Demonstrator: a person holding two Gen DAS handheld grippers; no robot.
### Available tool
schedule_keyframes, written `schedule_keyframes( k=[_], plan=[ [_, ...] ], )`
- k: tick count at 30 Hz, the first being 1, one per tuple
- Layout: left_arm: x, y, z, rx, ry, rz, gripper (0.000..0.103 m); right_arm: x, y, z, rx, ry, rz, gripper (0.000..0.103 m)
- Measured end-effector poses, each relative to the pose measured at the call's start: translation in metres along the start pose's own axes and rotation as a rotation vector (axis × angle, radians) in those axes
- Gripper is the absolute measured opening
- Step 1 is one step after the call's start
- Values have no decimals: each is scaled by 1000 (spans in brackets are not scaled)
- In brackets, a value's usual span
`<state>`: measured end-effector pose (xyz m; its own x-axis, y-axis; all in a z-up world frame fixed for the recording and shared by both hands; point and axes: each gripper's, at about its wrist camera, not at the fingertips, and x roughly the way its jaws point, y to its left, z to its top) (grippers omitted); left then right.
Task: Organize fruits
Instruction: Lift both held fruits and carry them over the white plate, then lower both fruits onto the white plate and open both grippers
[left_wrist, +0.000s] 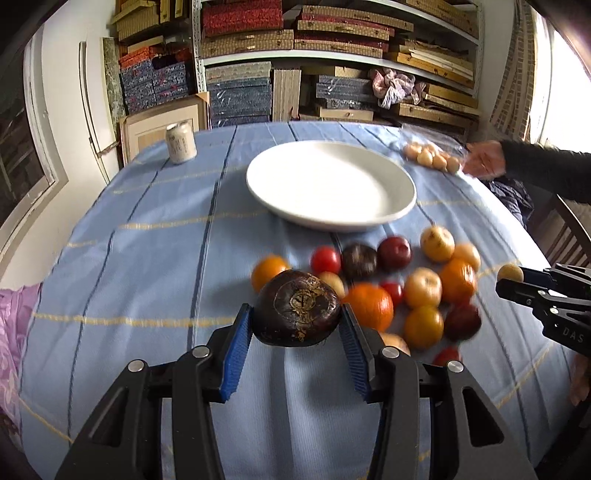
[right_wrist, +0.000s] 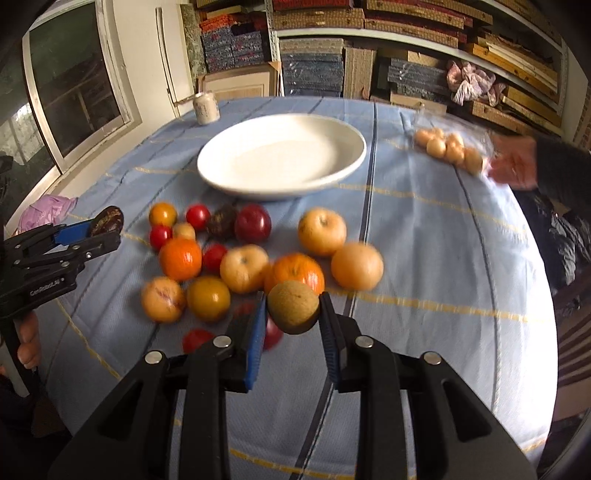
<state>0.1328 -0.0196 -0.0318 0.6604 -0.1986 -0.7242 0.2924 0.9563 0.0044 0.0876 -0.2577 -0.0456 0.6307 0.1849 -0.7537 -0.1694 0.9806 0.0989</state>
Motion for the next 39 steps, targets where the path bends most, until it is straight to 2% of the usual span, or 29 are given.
schedule_keyframes(
  k=[6, 11, 14, 21, 25, 29, 31, 32, 33, 34, 35, 39],
  plan=[
    [6, 0, 53, 7, -48, -8, 48, -6, -2, 51, -14, -45, 52, 27],
    [39, 1, 97, -8, -34, -35, 48, 12, -9, 99, -22, -55, 66, 27],
    [71, 0, 117, 6, -4, -35, 48, 36, -15, 126, -30, -41, 62, 27],
    [146, 4, 141, 9, 77, -17, 48, 113, -38, 174, -10, 29, 41, 27],
    [181, 10, 148, 10, 115, 3, 48, 155, -43, 184, -4, 70, 27, 27],
    [199, 15, 148, -3, 145, 2, 49, 179, -41, 185, -17, 94, 22, 28],
    [205, 16, 146, 0, 157, 6, 49, 185, -42, 184, -20, 103, 23, 42],
    [206, 17, 147, 0, 156, 6, 49, 186, -43, 184, -16, 104, 12, 55],
    [205, 17, 148, -2, 152, -2, 51, 186, -44, 184, -8, 95, -1, 61],
    [203, 17, 150, -5, 149, -7, 62, 184, -46, 185, 1, 85, -5, 61],
    [200, 18, 152, -13, 141, 5, 67, 183, -49, 186, 14, 79, -6, 61],
    [182, 23, 157, -38, 113, 2, 71, 168, -61, 187, 49, 57, -6, 61]
  ],
)
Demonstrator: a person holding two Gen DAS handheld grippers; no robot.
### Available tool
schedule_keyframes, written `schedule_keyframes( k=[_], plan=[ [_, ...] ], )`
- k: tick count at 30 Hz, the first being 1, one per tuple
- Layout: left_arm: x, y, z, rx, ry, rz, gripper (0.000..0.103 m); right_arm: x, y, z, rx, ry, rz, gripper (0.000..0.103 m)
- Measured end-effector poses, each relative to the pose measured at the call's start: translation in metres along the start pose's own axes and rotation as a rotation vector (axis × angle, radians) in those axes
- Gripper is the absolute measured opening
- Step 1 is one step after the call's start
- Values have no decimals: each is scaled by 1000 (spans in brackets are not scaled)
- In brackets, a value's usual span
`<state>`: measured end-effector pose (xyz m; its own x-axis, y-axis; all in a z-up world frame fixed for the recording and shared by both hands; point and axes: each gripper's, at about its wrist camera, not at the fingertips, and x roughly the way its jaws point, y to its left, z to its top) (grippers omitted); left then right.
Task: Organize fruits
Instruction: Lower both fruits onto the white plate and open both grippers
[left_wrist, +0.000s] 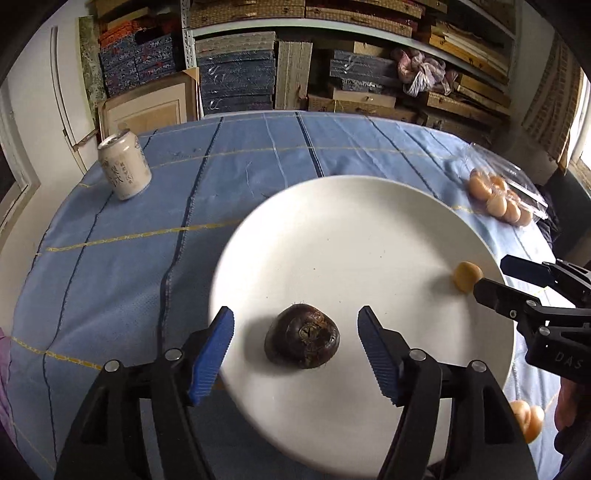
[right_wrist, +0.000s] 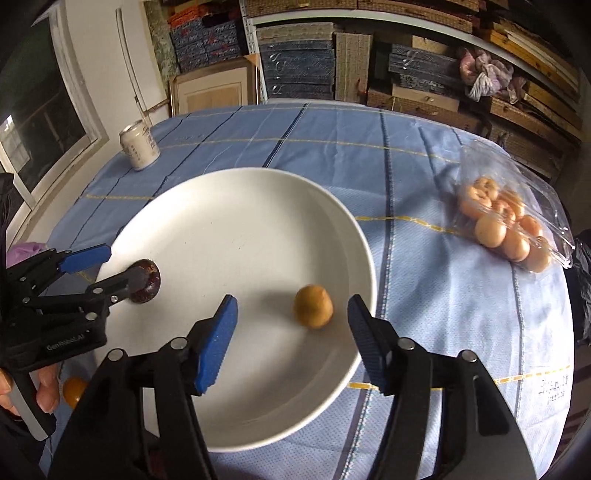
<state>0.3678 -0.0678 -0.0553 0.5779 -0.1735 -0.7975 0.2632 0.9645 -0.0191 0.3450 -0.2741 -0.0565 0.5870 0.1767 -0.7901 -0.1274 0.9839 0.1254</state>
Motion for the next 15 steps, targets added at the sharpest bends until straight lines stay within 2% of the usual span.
schedule_keyframes(
  k=[7, 9, 15],
  plan=[
    [-62, 9, -24, -14, -70, -29, 76, -60, -2, -30, 4, -52, 24, 61],
    [-82, 11, -40, 4, -92, -26, 80, -79, 1, -47, -7, -69, 10, 61],
    [-128, 21, -101, 15, -121, -18, 83, -132, 12, -109, -42, -106, -9, 61]
  ],
)
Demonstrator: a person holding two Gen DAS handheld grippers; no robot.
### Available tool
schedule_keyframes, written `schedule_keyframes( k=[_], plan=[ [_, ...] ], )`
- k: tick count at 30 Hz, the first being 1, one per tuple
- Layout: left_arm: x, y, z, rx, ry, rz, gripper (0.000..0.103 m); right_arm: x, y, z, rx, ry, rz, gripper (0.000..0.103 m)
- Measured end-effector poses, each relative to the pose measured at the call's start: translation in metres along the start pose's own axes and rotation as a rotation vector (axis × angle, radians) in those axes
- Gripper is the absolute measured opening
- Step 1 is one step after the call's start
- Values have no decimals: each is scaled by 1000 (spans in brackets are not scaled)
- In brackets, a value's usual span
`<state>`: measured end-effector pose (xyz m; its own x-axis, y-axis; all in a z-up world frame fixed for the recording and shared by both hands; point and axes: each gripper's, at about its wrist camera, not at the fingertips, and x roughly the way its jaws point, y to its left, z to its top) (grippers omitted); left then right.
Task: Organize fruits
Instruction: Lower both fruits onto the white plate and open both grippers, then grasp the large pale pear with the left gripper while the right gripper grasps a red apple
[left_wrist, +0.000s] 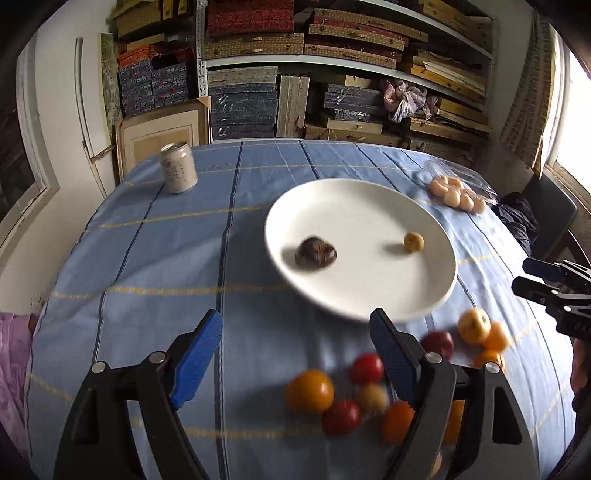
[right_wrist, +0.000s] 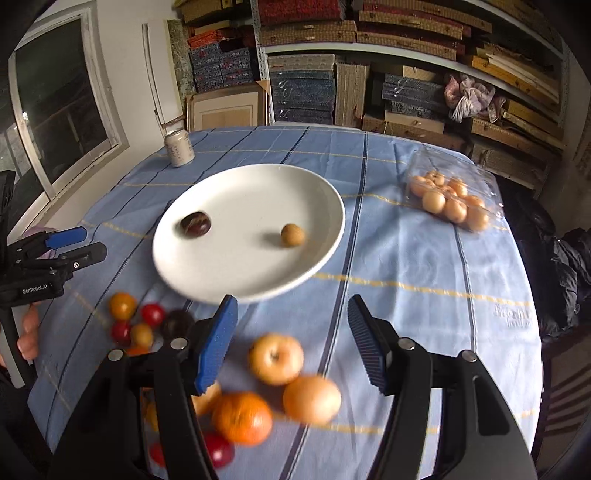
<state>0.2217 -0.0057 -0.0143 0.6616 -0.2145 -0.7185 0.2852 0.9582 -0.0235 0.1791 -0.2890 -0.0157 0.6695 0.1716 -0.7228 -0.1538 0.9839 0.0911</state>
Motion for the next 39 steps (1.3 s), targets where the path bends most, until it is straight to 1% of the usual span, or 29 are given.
schedule_keyframes(
  k=[2, 3, 5, 8, 10, 12, 14, 18, 20, 23, 28, 31, 34, 39],
  plan=[
    [-9, -2, -21, 16, -2, 26, 84, -12, 2, -18, -6, -6, -19, 62],
    [-10, -3, -31, 26, 3, 38, 87, -16, 3, -28, -6, -4, -25, 63],
    [-11, -7, -51, 41, 16, 48, 88, -20, 3, -43, 3, 2, -29, 63],
    [-6, -10, -67, 31, 37, 56, 88, -21, 1, -63, 34, 15, -20, 64],
    [-6, -12, -78, 7, 54, 33, 88, -19, 2, -76, 55, 32, -11, 64],
    [-8, -17, -86, 7, 59, 5, 88, -18, 9, -85, 52, 45, 8, 66],
    [-13, -29, -95, 43, 52, 3, 88, -18, 22, -95, 10, 47, 8, 69],
    [-22, -51, -111, 107, 44, -32, 88, -22, 48, -110, -91, 44, 21, 69],
    [-25, -62, -117, 146, 34, -33, 88, -25, 57, -114, -123, 37, 29, 69],
    [-25, -76, -121, 190, 16, -13, 88, -28, 62, -116, -129, 29, 35, 69],
    [-19, -87, -122, 207, 12, -18, 88, -33, 64, -116, -130, 20, 40, 69],
    [-10, -89, -123, 194, 28, -19, 89, -34, 66, -116, -136, 19, 36, 70],
    [-7, -89, -122, 179, 36, -28, 88, -31, 67, -115, -140, 21, 26, 70],
    [1, -96, -125, 198, 68, -30, 86, -19, 65, -113, -139, 41, 21, 70]
  ],
)
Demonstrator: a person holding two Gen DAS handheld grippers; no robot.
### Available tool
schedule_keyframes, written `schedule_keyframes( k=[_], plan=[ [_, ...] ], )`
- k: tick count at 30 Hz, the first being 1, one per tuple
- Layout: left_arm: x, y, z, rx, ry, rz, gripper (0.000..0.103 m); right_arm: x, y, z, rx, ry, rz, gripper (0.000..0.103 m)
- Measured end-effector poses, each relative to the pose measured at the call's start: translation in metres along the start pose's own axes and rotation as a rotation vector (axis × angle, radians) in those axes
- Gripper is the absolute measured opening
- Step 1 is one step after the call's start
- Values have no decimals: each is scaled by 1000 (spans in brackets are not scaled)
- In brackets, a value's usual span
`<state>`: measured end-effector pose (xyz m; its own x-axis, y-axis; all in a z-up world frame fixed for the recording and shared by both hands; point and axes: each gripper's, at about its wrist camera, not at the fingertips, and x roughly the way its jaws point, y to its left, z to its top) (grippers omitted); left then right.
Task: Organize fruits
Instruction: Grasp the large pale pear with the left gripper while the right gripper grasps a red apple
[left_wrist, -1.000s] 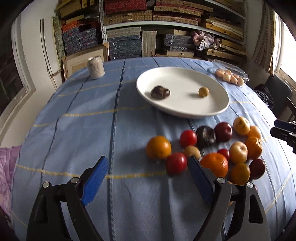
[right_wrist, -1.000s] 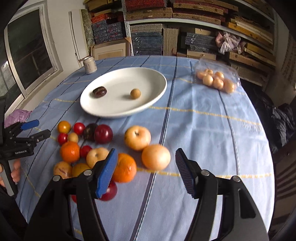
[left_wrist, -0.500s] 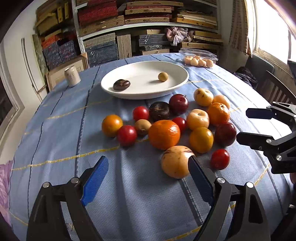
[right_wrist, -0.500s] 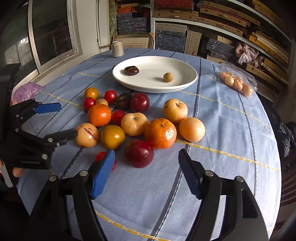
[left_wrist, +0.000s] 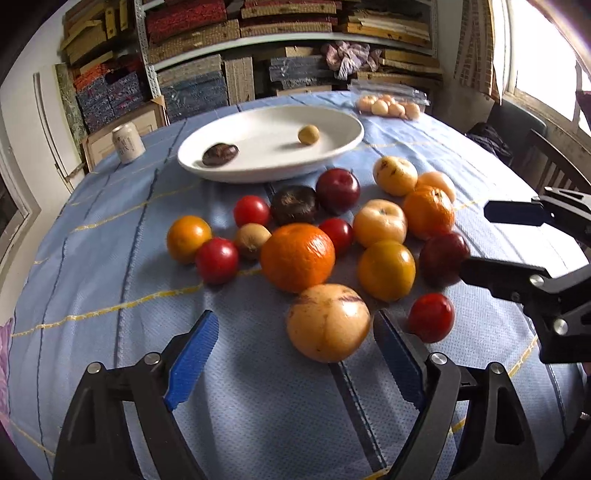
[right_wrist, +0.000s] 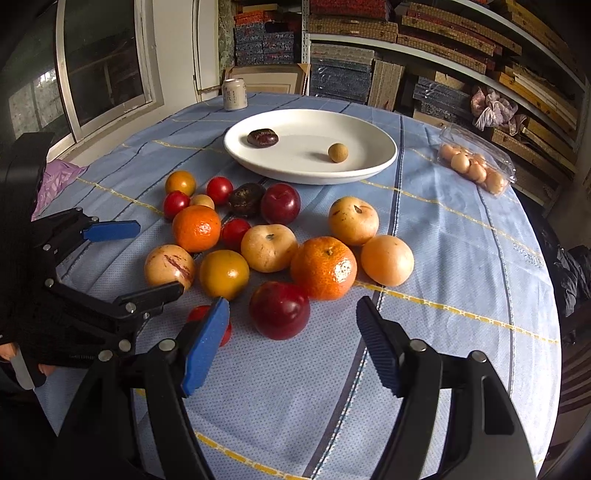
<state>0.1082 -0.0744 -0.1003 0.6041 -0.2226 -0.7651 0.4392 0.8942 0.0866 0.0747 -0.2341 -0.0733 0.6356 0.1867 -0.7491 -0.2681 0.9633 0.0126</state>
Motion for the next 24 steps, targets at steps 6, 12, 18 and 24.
schedule_keyframes(
  k=[6, 12, 18, 24],
  plan=[
    [8, 3, -1, -16, 35, -41, 50, 12, -2, 0, 2, 22, 2, 70],
    [6, 2, -2, -13, 29, -42, 46, 20, -1, -1, 10, 39, 20, 70],
    [5, 4, -2, -33, 30, -60, 46, 29, 0, 0, 26, 64, 36, 63],
    [5, 5, -2, -39, 30, -70, 46, 37, -3, 0, 53, 74, 72, 40]
  ],
)
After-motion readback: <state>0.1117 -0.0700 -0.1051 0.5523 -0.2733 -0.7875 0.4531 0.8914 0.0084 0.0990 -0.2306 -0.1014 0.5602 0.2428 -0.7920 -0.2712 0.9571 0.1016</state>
